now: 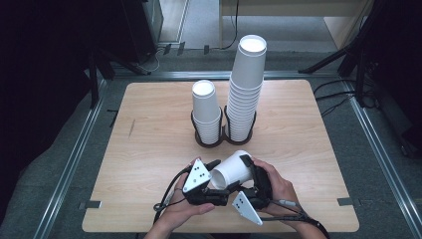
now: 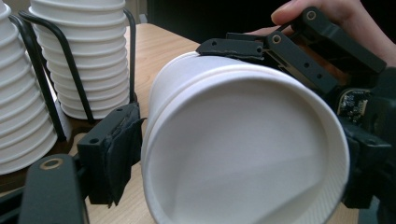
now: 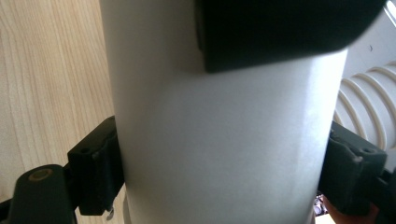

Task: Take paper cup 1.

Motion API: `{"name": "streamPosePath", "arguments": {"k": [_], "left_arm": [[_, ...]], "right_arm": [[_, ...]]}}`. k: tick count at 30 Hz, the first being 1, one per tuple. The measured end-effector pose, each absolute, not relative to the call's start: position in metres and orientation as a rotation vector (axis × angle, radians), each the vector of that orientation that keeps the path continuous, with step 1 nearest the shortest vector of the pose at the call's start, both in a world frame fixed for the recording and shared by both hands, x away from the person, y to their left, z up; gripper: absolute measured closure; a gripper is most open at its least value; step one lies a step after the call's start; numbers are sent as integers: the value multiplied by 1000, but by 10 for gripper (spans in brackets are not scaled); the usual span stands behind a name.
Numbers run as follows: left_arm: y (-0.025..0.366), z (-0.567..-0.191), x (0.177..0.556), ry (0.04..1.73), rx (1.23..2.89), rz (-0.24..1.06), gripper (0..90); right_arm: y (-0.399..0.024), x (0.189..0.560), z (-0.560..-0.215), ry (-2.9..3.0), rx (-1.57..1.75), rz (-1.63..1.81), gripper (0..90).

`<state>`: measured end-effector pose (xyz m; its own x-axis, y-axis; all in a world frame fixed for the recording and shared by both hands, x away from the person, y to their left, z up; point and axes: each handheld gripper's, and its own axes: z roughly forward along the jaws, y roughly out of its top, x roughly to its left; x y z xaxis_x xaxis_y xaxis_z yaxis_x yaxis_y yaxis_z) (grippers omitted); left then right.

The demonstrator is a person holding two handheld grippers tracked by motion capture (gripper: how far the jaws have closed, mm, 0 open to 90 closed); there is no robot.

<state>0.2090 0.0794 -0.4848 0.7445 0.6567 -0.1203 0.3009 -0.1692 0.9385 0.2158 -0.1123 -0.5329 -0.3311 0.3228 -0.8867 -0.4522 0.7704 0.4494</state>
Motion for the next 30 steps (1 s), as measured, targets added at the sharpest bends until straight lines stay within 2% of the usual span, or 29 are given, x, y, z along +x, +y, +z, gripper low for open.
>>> {"name": "streamPosePath", "arguments": {"k": [30], "left_arm": [[83,-484,211,753,1774,357,216]], "right_arm": [[-109,215,-533,1751,-108,775,107]]}}
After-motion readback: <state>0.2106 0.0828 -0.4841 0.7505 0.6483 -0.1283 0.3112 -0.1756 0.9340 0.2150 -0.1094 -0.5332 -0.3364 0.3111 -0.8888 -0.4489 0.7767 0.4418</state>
